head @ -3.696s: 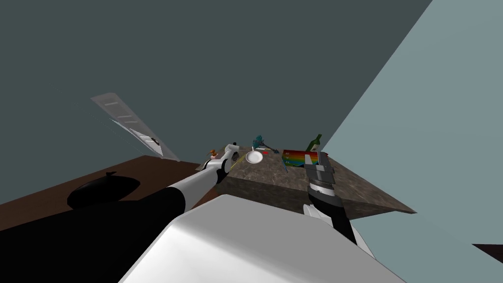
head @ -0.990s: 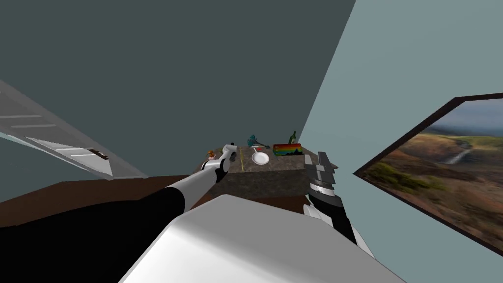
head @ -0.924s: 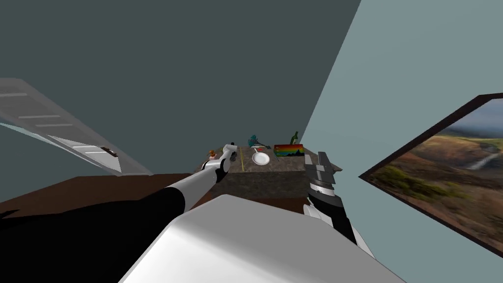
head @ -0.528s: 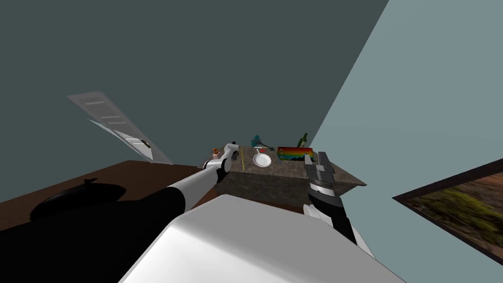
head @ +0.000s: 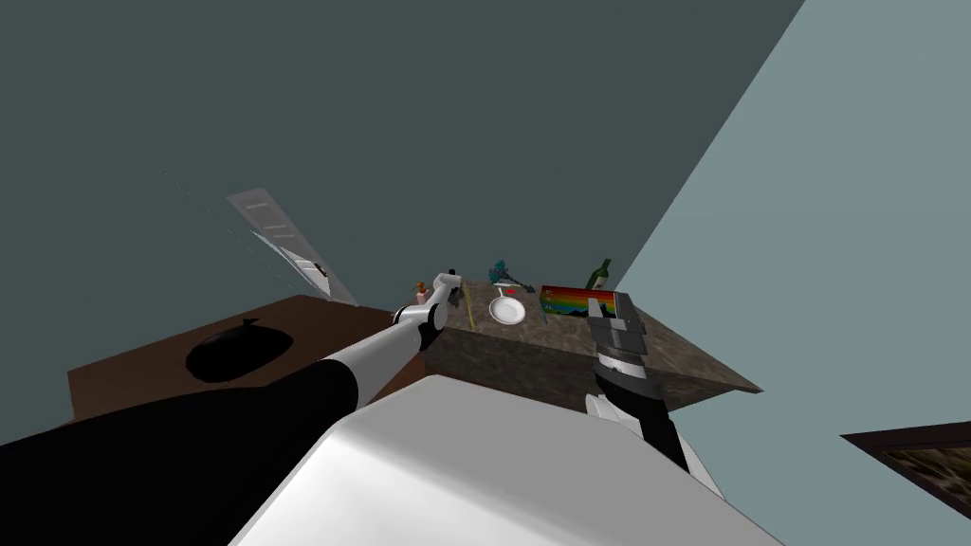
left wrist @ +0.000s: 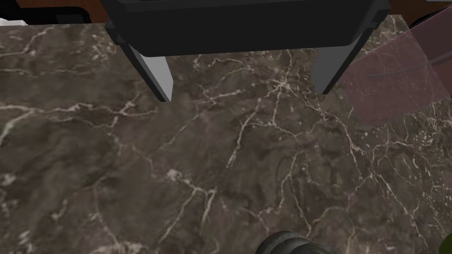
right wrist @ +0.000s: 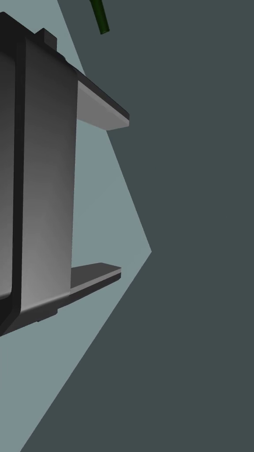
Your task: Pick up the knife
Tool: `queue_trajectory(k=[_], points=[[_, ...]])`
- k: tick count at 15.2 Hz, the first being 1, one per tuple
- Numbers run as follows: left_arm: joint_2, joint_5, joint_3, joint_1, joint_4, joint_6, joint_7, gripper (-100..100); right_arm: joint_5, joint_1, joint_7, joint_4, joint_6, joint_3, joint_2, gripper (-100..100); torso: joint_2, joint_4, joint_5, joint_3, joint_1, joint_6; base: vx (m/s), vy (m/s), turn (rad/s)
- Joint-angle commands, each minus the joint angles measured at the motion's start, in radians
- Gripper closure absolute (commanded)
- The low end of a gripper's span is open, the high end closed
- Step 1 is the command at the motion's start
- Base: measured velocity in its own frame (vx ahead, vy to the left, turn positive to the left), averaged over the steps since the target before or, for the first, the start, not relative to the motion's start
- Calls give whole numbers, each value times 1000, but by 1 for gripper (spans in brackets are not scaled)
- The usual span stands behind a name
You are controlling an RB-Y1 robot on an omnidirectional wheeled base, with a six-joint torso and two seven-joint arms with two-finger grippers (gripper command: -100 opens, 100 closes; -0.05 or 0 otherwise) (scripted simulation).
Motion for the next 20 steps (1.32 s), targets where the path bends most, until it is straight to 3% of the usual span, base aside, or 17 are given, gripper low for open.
queue_trajectory(k=[1, 4, 7, 11, 14, 16, 17, 20], points=[[10, -6, 13, -8, -31, 9, 31, -100, 0, 0, 0, 0, 0, 0, 0, 0, 0, 0, 0, 0, 0, 0, -32, -57, 44], [16, -9, 20, -16, -41, 10, 49, -100, 0, 0, 0, 0, 0, 0, 0, 0, 2, 0, 0, 1, 1, 0, -29, -47, 31], [37, -21, 46, -44, -73, 16, 113, -100, 0, 0, 0, 0, 0, 0, 0, 0, 1, 0, 0, 1, 1, 0, -24, -59, 52], [49, -30, 64, -62, -94, 22, 156, -100, 0, 0, 0, 0, 0, 0, 0, 0, 2, 1, 0, 1, 0, 0, -31, -66, 45], [61, -40, 90, -84, -121, 35, 216, -100, 0, 0, 0, 0, 0, 0, 0, 0, 1, 0, 0, 1, 0, 0, -20, -65, 43], [61, -40, 90, -84, -121, 35, 216, -100, 0, 0, 0, 0, 0, 0, 0, 0, 1, 0, 0, 1, 0, 0, -25, -52, 29], [66, -45, 105, -96, -136, 44, 250, -100, 0, 0, 0, 0, 0, 0, 0, 0, 1, 0, 0, 1, 1, 0, -30, -44, 28], [68, -49, 118, -107, -148, 53, 280, -100, 0, 0, 0, 0, 0, 0, 0, 0, 2, 0, 0, 1, 1, 0, -29, -55, 32]])
